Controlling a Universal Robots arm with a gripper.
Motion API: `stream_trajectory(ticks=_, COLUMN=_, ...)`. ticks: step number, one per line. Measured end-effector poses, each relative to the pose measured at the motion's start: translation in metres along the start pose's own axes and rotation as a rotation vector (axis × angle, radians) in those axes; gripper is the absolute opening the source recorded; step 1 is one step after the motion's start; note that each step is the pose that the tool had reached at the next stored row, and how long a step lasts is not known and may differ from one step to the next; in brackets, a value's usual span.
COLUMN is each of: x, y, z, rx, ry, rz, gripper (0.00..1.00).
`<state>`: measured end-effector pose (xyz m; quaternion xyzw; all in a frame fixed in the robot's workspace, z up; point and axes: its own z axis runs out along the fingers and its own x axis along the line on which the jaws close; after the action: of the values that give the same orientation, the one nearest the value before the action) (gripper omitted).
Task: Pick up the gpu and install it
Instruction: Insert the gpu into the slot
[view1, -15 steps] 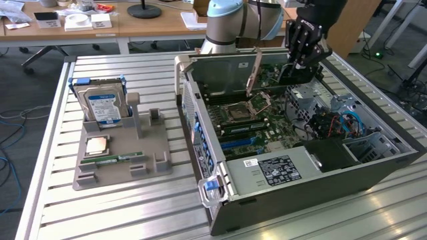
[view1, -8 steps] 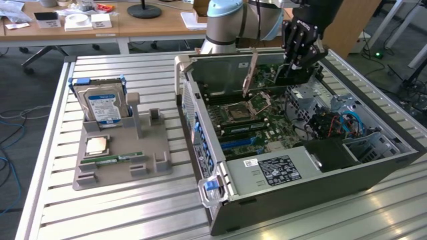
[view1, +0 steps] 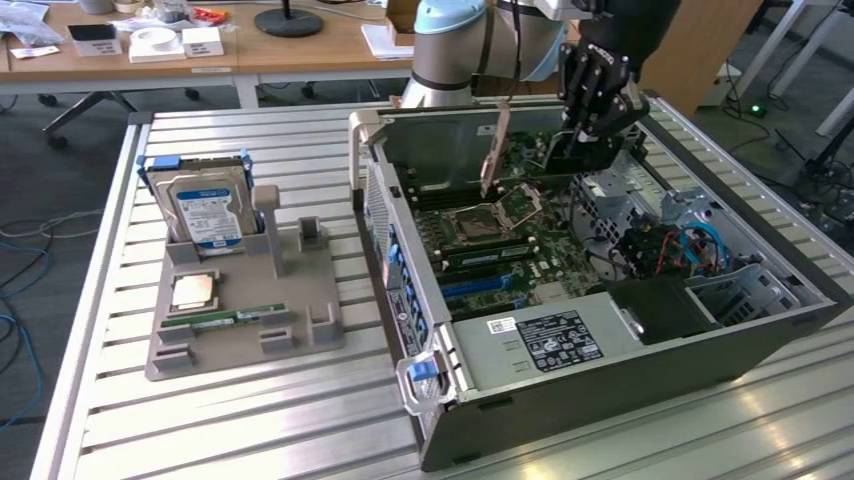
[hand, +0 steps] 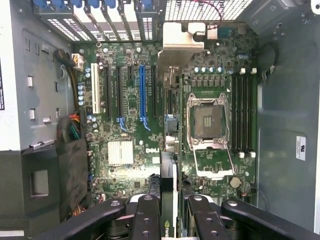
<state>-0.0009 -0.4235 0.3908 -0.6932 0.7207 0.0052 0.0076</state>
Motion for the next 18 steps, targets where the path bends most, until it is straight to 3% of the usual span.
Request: stream_trajectory(ticks=18, x=0.001, y=0.0109, z=0.0161, rx=0.0000, ry=0.0000, rz=0.000, gripper=0.26)
